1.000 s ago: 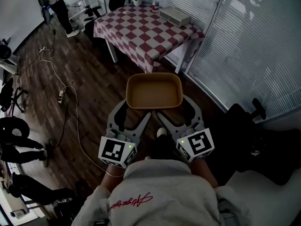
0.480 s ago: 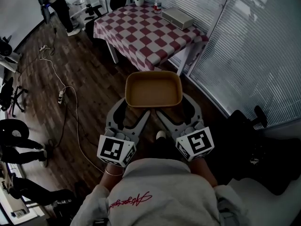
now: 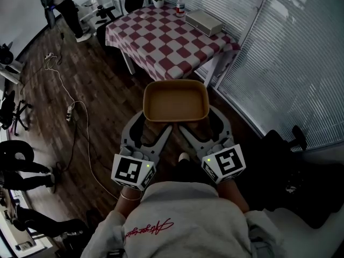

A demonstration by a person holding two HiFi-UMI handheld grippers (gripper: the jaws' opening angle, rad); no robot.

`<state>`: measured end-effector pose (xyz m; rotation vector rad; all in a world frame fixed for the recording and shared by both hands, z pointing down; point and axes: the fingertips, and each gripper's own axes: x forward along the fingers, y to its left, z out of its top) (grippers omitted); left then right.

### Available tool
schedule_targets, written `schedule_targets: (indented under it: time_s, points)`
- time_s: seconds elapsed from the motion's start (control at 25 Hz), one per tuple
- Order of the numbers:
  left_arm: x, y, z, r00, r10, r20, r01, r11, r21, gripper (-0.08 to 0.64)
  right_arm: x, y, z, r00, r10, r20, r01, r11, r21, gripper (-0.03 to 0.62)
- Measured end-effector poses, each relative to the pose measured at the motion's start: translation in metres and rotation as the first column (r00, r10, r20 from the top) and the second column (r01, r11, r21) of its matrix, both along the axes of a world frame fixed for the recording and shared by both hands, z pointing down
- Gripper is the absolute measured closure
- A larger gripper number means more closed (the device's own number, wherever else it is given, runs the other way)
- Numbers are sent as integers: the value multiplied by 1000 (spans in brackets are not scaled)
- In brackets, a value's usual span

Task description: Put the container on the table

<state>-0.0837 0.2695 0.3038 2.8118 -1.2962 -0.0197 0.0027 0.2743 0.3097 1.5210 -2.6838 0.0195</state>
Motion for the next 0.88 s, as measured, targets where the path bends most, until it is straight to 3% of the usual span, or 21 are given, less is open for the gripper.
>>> schedule_targets:
  time_s: [0.88]
  points:
    - [31, -81, -18, 998, -60, 2, 60, 998, 18, 241, 30, -87, -21, 997, -72, -11, 72, 997, 31, 229]
